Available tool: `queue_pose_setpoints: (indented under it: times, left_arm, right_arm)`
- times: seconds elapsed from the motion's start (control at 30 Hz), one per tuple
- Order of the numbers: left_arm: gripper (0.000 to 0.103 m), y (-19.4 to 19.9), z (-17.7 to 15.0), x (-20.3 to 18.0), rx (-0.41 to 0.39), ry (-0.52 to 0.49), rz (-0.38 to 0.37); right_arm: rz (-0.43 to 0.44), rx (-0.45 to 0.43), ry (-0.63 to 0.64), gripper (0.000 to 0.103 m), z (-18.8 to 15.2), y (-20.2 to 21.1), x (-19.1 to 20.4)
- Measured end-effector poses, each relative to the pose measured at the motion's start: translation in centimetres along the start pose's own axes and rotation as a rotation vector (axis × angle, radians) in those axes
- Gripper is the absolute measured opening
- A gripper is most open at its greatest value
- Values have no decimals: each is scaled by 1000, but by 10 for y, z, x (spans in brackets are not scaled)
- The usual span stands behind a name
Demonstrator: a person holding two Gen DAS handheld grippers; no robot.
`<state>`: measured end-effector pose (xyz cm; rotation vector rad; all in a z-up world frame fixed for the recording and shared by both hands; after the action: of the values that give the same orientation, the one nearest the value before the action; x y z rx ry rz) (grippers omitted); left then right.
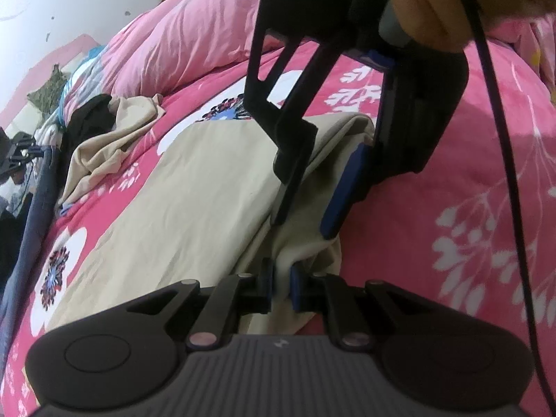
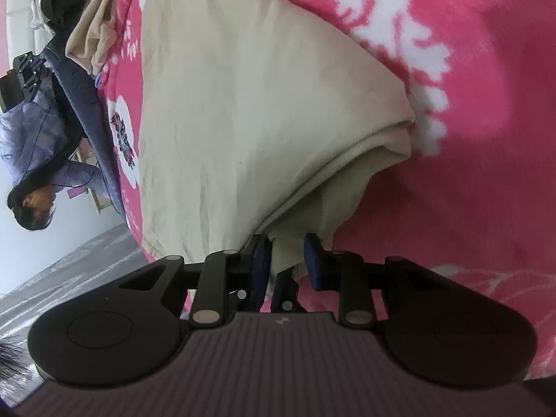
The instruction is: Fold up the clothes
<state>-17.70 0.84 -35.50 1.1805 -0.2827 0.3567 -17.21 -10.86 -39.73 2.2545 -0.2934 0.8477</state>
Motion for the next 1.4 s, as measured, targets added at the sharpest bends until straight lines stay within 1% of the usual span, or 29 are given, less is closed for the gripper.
queue_pose_setpoints:
  times: [0.13,0.37,0.63,0.83,1.03,1.17,1.23,1.3,1.33,1.4]
  left_arm:
    - [11,0,-1,-2,-10,-17,10]
    - [11,0,-2,-3,-18,-31,17]
    - [11,4,-9,-5,-30,-36,8]
    - [11,4,-9,-3,-32,-29,-7]
    - [12,4,-11,1,-19,9,-64]
    - [12,5,-11,10,-3,50,-136]
    - [16,5,-10,18,12,87,-189]
    - [20,7,-9,29,31,141,-251]
    - [25,8,-9,35,40,179,-282]
    - [31,12,-9,48,42,263,-343]
  right_arm:
    - [-7,-2,-16,25,-3,2,-1]
    - [-12,-2,-50,25,4,-7,-3]
    - [-1,-3,-83,27,3,-7,-4]
    - [-16,-12,-69,27,6,-13,-2]
    - [-38,-45,-13,26,6,-18,-1]
    - [-8,-81,-1,24,5,-18,-5]
    - [11,-98,-2,22,4,-18,-10]
    - [28,-111,-6,17,2,-16,-14]
    - [32,-118,-4,15,2,-15,-15]
    - [37,-136,19,10,0,-14,-13]
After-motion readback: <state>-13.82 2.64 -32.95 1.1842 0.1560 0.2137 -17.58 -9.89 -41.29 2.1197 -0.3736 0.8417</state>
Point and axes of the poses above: each gripper's, at about its wrist camera, not at the fingertips, and y roughly against the way its jaws point, x to its left, z to its top, the point moved 6 cm from there along -y, roughly the way its jaws point, and after that the axes turned 14 degrees about x, right-handed, at the moved point
